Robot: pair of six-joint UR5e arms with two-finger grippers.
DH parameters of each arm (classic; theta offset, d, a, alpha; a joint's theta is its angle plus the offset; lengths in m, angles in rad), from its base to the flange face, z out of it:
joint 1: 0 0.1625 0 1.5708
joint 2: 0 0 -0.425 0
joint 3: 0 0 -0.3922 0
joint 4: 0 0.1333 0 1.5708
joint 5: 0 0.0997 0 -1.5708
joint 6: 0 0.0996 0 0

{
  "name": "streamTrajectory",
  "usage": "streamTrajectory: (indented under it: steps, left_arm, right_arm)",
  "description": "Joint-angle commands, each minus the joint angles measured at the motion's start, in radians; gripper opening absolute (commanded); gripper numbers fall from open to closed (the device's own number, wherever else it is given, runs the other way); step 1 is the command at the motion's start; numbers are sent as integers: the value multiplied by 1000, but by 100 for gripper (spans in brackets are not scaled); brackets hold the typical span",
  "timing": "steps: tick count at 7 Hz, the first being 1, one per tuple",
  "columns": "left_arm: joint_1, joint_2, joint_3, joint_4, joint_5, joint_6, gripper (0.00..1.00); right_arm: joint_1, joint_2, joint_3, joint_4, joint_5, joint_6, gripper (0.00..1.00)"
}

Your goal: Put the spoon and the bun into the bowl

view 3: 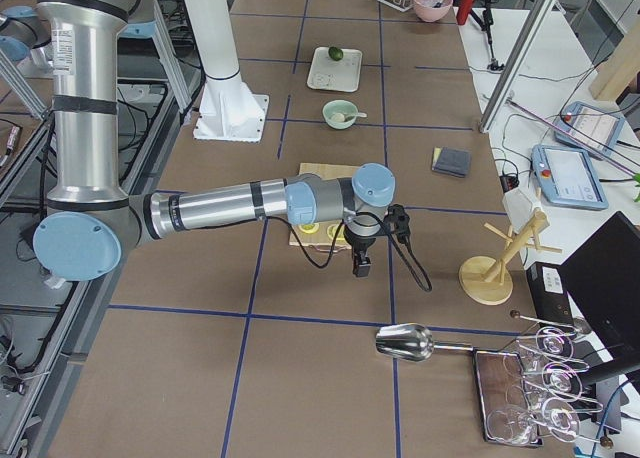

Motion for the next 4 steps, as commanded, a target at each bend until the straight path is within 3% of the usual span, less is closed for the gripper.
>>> streamTrajectory:
  steps: [1, 4]
  left_arm:
    - [-13, -16, 3, 0, 2, -1, 100]
    - [-39, -32, 3, 0, 4, -1, 100]
  right_arm:
    - [9, 1, 11, 0, -26, -24, 100]
    - [12, -21, 31, 0, -30, -24, 100]
